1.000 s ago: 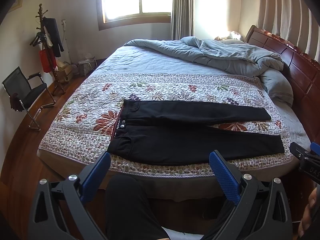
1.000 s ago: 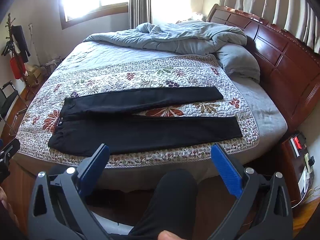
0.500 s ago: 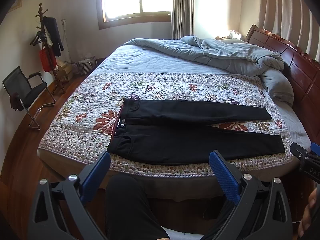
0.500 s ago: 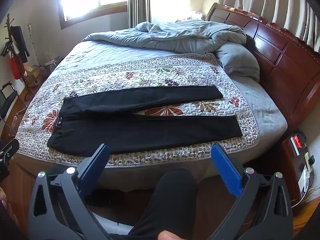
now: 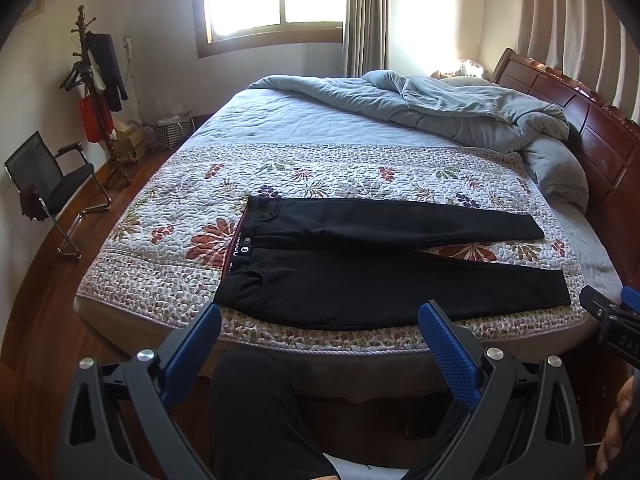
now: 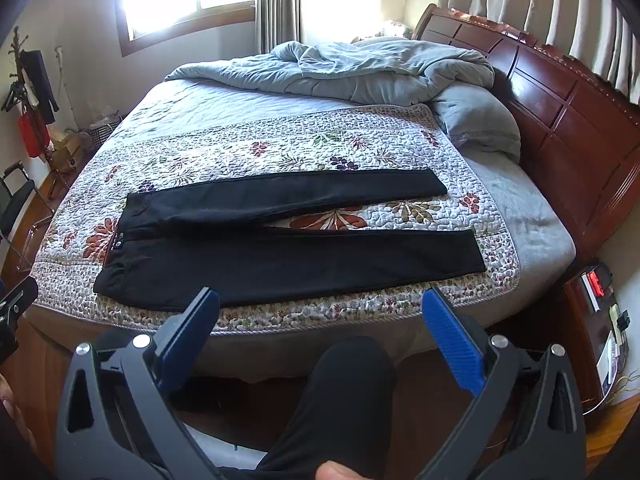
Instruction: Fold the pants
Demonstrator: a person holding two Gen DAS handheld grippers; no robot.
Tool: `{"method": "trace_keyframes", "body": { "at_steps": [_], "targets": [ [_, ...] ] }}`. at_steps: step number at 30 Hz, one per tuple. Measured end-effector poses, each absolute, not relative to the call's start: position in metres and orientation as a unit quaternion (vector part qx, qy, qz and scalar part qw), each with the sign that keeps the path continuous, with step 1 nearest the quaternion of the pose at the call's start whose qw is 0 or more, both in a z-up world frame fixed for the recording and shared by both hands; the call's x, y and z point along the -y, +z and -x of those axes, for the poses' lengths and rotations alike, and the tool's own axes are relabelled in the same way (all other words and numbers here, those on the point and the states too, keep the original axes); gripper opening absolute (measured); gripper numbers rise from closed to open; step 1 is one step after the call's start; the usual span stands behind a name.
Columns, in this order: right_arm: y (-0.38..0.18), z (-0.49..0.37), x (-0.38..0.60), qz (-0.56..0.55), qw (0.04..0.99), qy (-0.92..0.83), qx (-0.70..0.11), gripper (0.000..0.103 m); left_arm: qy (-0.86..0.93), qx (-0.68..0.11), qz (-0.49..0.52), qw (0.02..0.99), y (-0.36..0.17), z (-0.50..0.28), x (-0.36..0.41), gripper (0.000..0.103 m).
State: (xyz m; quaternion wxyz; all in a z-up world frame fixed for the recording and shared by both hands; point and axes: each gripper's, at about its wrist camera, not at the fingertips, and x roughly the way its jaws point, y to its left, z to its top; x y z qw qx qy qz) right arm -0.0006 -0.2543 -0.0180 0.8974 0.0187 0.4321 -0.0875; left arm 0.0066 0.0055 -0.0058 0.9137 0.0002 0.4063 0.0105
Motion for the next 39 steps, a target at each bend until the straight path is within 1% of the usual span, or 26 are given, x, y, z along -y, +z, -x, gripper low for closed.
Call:
{"method": "trace_keyframes", "body": {
  "at_steps": [16, 25, 27, 28, 30, 31, 33, 34, 36, 39],
  "targets": [
    [-0.023, -0.006, 0.255, -0.019, 0.895, -0.087, -0.438, 0.101, 0.011, -0.412, -0.002, 0.911, -0.010, -0.012, -0.002, 0.099],
    [-0.032, -0.015, 0.258, -0.018, 0.890, -0.084, -0.447, 0.101, -0.001, -0.424, -0.002, 0.906, -0.021, -0.024, 0.000, 0.099],
    [-0.027, -0.017, 0.260, -0.025, 0.904, -0.049, -0.423, 0.101, -0.030, -0.435, -0.002, 0.900, -0.035, -0.035, 0.000, 0.099],
    [-0.020, -0.015, 0.265, -0.036, 0.925, -0.018, -0.377, 0.101, -0.044, -0.449, -0.002, 0.892, -0.045, -0.041, -0.001, 0.099],
    [-0.028, -0.016, 0.279, -0.042, 0.954, 0.034, -0.294, 0.101, -0.077, -0.509, -0.018, 0.857, -0.081, -0.061, -0.003, 0.099],
    [-0.038, -0.024, 0.284, -0.031, 0.953, 0.035, -0.298, 0.101, -0.073, -0.545, -0.021, 0.835, -0.110, -0.072, -0.012, 0.099],
    [-0.079, -0.058, 0.295, 0.005, 0.919, -0.006, -0.394, 0.100, -0.071, -0.580, -0.004, 0.812, -0.140, -0.083, -0.027, 0.098],
    [-0.092, -0.063, 0.302, -0.001, 0.913, -0.009, -0.407, 0.100, -0.072, -0.601, 0.011, 0.796, -0.157, -0.089, -0.039, 0.098],
    [-0.107, -0.068, 0.316, -0.014, 0.912, -0.017, -0.410, 0.100, -0.073, -0.619, 0.033, 0.781, -0.180, -0.098, -0.065, 0.099],
    [-0.118, -0.078, 0.324, -0.004, 0.914, -0.010, -0.406, 0.100, -0.043, -0.601, -0.004, 0.798, -0.187, -0.109, -0.087, 0.099]
  ]
}}
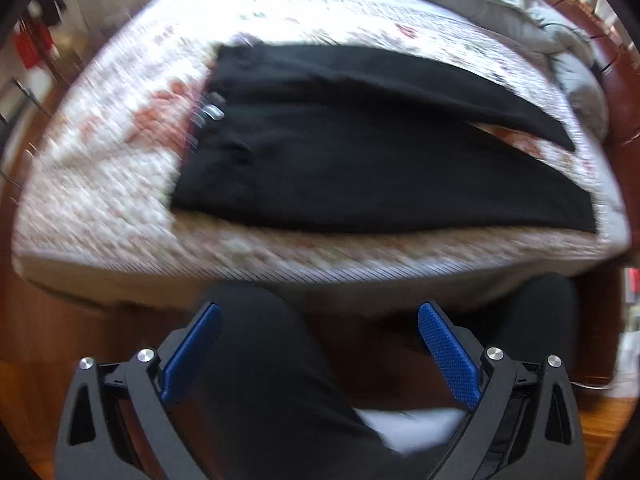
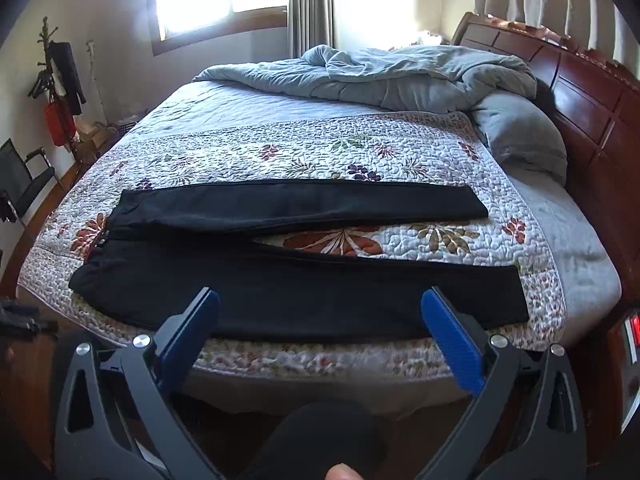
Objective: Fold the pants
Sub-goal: 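Grasp the trouser waistband with the left gripper while the right gripper grasps the leg hems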
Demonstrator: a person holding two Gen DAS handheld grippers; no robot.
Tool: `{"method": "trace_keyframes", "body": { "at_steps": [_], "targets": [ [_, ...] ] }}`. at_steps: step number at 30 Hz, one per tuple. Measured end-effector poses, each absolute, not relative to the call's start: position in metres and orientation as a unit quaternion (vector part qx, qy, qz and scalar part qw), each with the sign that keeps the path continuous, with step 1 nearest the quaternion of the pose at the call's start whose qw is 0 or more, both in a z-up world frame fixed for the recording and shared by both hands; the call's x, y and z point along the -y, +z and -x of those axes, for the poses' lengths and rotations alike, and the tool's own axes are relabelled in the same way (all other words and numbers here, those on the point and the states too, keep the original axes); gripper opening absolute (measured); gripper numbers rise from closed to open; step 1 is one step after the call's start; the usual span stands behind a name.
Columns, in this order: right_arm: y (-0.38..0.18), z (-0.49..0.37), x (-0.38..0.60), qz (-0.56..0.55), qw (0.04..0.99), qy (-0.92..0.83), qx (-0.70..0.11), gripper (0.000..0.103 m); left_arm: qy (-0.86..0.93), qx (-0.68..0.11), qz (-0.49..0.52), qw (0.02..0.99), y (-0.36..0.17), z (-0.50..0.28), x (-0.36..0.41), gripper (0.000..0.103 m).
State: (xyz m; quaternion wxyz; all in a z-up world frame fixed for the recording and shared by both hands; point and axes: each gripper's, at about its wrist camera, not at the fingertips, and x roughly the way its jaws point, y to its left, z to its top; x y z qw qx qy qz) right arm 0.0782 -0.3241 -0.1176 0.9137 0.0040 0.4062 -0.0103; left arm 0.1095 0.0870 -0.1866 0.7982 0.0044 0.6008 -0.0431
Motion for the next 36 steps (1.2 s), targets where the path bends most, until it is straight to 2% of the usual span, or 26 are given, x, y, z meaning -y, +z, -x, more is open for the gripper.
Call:
{"method": "trace_keyframes", "body": {
  "at_steps": [3, 8, 13, 17, 25, 27, 29, 31, 36],
  "targets": [
    [-0.136, -0.107, 0.337, -0.024, 0.897, 0.002, -0.440, 0.100, -0.033, -0.576, -0.026, 0.816, -0.187, -0.143, -0.114, 0.099],
    [-0.159, -0.143, 0.347, -0.046, 0.882, 0.016, -0.468, 0.100, -0.030, -0.573, 0.044, 0.818, -0.199, -0.233, -0.176, 0.099],
    [-0.181, -0.178, 0.349, -0.042, 0.869, 0.020, -0.492, 0.100, -0.004, -0.517, 0.092, 0.851, -0.202, -0.324, -0.224, 0.098],
    [-0.201, -0.205, 0.356, -0.062, 0.857, 0.026, -0.512, 0.100, -0.023, -0.562, 0.110, 0.819, -0.230, -0.405, -0.245, 0.099],
    [-0.225, -0.279, 0.400, -0.147, 0.820, 0.102, -0.544, 0.100, -0.110, -0.576, 0.135, 0.799, -0.286, -0.491, -0.247, 0.098],
    [-0.231, -0.301, 0.421, -0.159, 0.810, 0.109, -0.554, 0.100, -0.118, -0.587, 0.128, 0.790, -0.301, -0.502, -0.248, 0.094],
    [-0.234, -0.317, 0.441, -0.167, 0.804, 0.107, -0.560, 0.100, -0.130, -0.600, 0.112, 0.781, -0.313, -0.508, -0.244, 0.079],
    [-0.234, -0.334, 0.469, -0.183, 0.801, 0.111, -0.559, 0.100, -0.139, -0.599, 0.090, 0.784, -0.314, -0.508, -0.239, 0.071],
    [-0.228, -0.368, 0.533, -0.211, 0.807, 0.100, -0.543, 0.100, -0.178, -0.605, 0.092, 0.771, -0.308, -0.506, -0.231, 0.071]
  ]
}}
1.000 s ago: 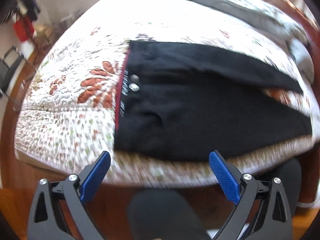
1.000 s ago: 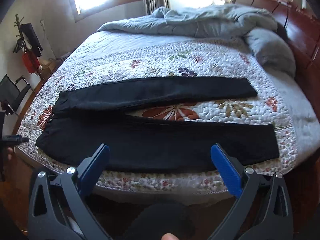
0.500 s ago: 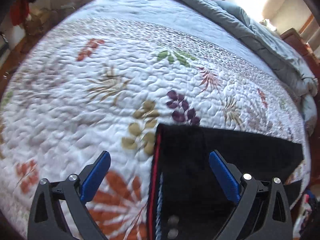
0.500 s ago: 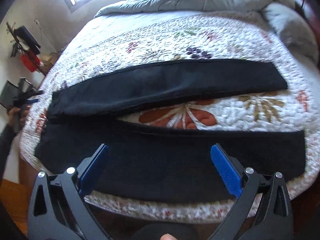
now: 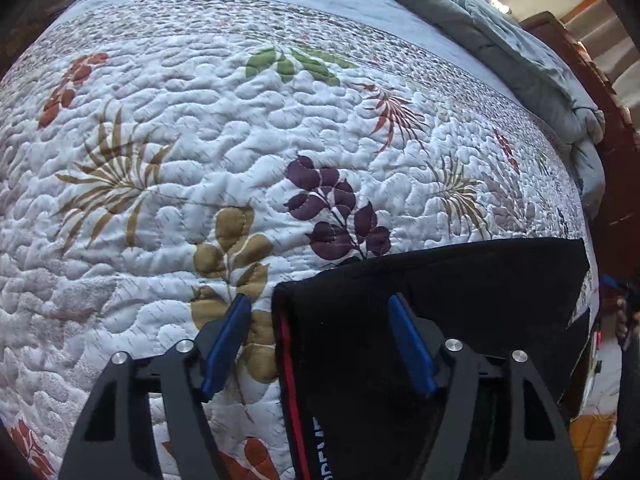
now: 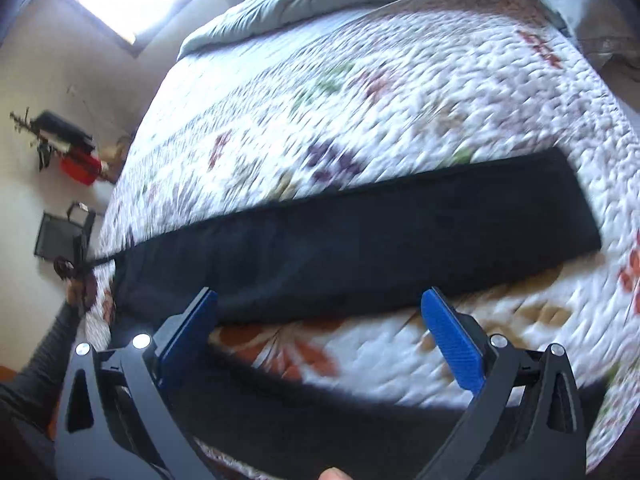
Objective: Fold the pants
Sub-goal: 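Grasp the trouser waistband with the left gripper while the right gripper grasps the leg hems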
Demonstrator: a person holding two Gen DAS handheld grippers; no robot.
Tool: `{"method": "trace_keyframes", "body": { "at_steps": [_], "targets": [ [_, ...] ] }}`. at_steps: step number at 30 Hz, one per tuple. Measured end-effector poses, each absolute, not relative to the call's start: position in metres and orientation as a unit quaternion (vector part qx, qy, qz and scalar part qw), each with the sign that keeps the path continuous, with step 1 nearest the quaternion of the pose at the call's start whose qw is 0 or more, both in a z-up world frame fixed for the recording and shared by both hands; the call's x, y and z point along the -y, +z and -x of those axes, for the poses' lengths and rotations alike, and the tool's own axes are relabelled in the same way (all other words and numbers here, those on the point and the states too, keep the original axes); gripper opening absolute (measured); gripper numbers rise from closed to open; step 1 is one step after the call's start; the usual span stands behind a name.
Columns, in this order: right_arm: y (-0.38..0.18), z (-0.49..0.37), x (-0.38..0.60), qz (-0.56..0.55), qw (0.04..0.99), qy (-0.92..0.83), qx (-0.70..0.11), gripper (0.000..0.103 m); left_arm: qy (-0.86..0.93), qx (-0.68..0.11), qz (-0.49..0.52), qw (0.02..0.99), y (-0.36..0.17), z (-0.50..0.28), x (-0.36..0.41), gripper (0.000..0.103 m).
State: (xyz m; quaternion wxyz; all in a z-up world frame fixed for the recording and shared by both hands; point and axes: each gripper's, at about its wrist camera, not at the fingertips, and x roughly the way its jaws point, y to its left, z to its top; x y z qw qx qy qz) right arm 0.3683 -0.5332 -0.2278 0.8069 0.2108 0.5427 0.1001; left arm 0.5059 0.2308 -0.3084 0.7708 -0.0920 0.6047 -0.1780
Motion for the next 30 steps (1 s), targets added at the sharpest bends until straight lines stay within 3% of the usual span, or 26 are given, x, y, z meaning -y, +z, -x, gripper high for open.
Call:
{"method": "trace_keyframes", "body": {
  "at_steps": [7, 9, 13, 15, 23, 26, 28, 30],
  "targets": [
    [-0.233, -0.409, 0.606, -0.233, 0.806, 0.077, -0.539, 0.100, -0.197, -0.620, 0.098, 0.753, -0.318, -0.513, -0.219, 0.071],
    [-0.238, -0.419, 0.621, -0.225, 0.800, 0.078, -0.551, 0.100, -0.191, -0.620, 0.103, 0.754, -0.318, -0.516, -0.221, 0.065],
    [-0.247, -0.437, 0.665, -0.214, 0.791, 0.060, -0.570, 0.100, -0.180, -0.618, 0.111, 0.757, -0.317, -0.514, -0.226, 0.038],
    [-0.258, -0.448, 0.686, -0.208, 0.782, 0.048, -0.585, 0.100, -0.174, -0.618, 0.118, 0.758, -0.317, -0.513, -0.230, 0.032],
    [-0.333, -0.481, 0.707, -0.188, 0.730, 0.054, -0.655, 0.101, -0.150, -0.618, 0.124, 0.762, -0.318, -0.510, -0.226, 0.027],
    [-0.332, -0.481, 0.702, -0.181, 0.735, 0.078, -0.649, 0.101, -0.148, -0.617, 0.120, 0.763, -0.313, -0.508, -0.224, 0.026],
    [-0.328, -0.478, 0.698, -0.197, 0.731, 0.116, -0.643, 0.098, -0.149, -0.615, 0.120, 0.765, -0.310, -0.506, -0.221, 0.023],
    [-0.328, -0.475, 0.700, -0.197, 0.729, 0.123, -0.643, 0.088, -0.147, -0.610, 0.121, 0.769, -0.306, -0.505, -0.220, 0.021]
  ]
}}
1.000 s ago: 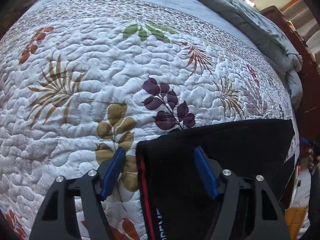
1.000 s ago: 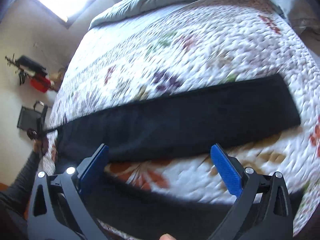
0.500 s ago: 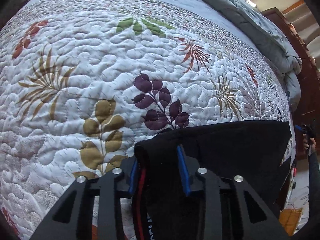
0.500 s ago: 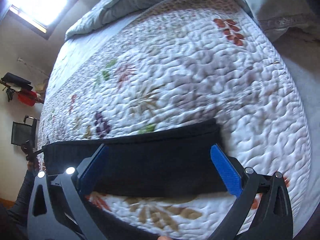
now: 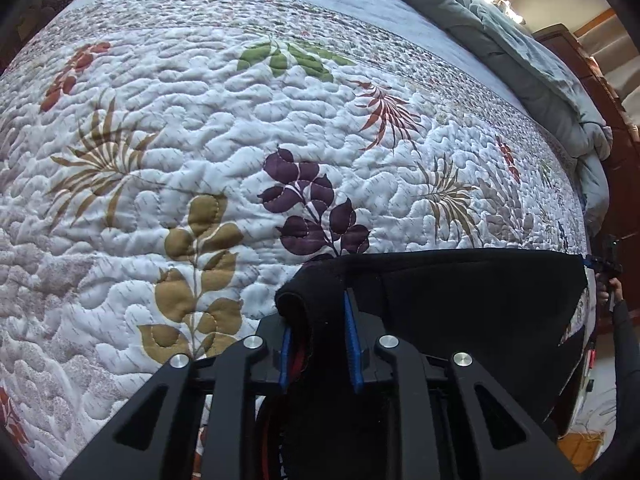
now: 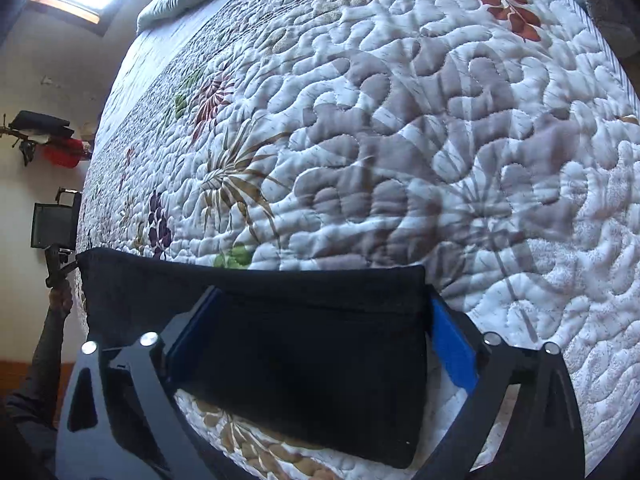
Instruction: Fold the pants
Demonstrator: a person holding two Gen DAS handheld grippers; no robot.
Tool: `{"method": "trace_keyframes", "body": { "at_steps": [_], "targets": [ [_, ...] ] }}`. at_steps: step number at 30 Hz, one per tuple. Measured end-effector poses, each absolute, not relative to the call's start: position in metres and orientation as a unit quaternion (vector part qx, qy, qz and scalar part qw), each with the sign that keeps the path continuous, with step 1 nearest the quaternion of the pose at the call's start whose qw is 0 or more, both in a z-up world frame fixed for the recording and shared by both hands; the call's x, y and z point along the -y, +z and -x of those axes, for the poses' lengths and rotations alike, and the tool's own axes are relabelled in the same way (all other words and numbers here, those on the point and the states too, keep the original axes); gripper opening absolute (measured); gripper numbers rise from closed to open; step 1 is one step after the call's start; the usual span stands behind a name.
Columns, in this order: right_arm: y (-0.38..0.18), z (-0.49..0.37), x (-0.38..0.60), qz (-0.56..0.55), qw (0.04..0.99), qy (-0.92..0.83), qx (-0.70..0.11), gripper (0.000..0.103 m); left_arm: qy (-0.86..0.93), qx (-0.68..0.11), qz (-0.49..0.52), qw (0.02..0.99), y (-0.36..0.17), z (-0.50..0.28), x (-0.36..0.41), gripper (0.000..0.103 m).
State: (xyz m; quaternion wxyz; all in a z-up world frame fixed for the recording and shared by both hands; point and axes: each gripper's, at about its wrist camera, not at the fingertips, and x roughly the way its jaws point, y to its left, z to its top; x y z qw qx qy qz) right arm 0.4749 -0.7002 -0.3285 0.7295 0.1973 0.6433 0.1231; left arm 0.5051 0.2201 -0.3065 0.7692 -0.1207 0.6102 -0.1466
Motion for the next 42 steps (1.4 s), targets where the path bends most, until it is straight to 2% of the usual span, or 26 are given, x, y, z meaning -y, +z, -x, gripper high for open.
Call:
{"method": "trace_keyframes", "body": {
  "at_steps": [1, 3, 5, 10, 12, 15, 22, 28, 42],
  "targets": [
    [-0.330, -0.475, 0.704, -0.202, 0.729, 0.119, -0.644, 0.082, -0.144, -0.609, 0.123, 0.770, -0.306, -0.505, -0.220, 0.021],
    [-0.331, -0.472, 0.717, -0.219, 0.727, 0.111, -0.641, 0.063, -0.137, -0.610, 0.125, 0.770, -0.306, -0.505, -0.220, 0.020],
    [-0.328, -0.468, 0.724, -0.223, 0.727, 0.113, -0.640, 0.052, -0.135, -0.610, 0.122, 0.771, -0.305, -0.505, -0.219, 0.020],
    [-0.329, -0.465, 0.725, -0.219, 0.722, 0.123, -0.645, 0.039, -0.131, -0.607, 0.119, 0.775, -0.297, -0.503, -0.219, 0.020],
    [-0.328, -0.464, 0.726, -0.219, 0.722, 0.122, -0.645, 0.023, -0.128, -0.606, 0.120, 0.776, -0.297, -0.503, -0.219, 0.020],
    [-0.328, -0.463, 0.728, -0.214, 0.727, 0.122, -0.641, 0.011, -0.119, -0.606, 0.117, 0.778, -0.299, -0.502, -0.220, 0.020],
    [-0.311, -0.456, 0.739, -0.202, 0.759, 0.105, -0.610, 0.007, -0.109, -0.604, 0.116, 0.781, -0.296, -0.500, -0.221, 0.020],
    [-0.286, -0.441, 0.741, -0.192, 0.790, 0.098, -0.574, 0.007, -0.111, -0.578, 0.131, 0.798, -0.280, -0.490, -0.224, 0.014],
    [-0.201, -0.339, 0.706, -0.093, 0.868, 0.012, -0.488, 0.007, -0.153, -0.504, 0.129, 0.840, -0.171, -0.397, -0.217, 0.012]
  ]
}}
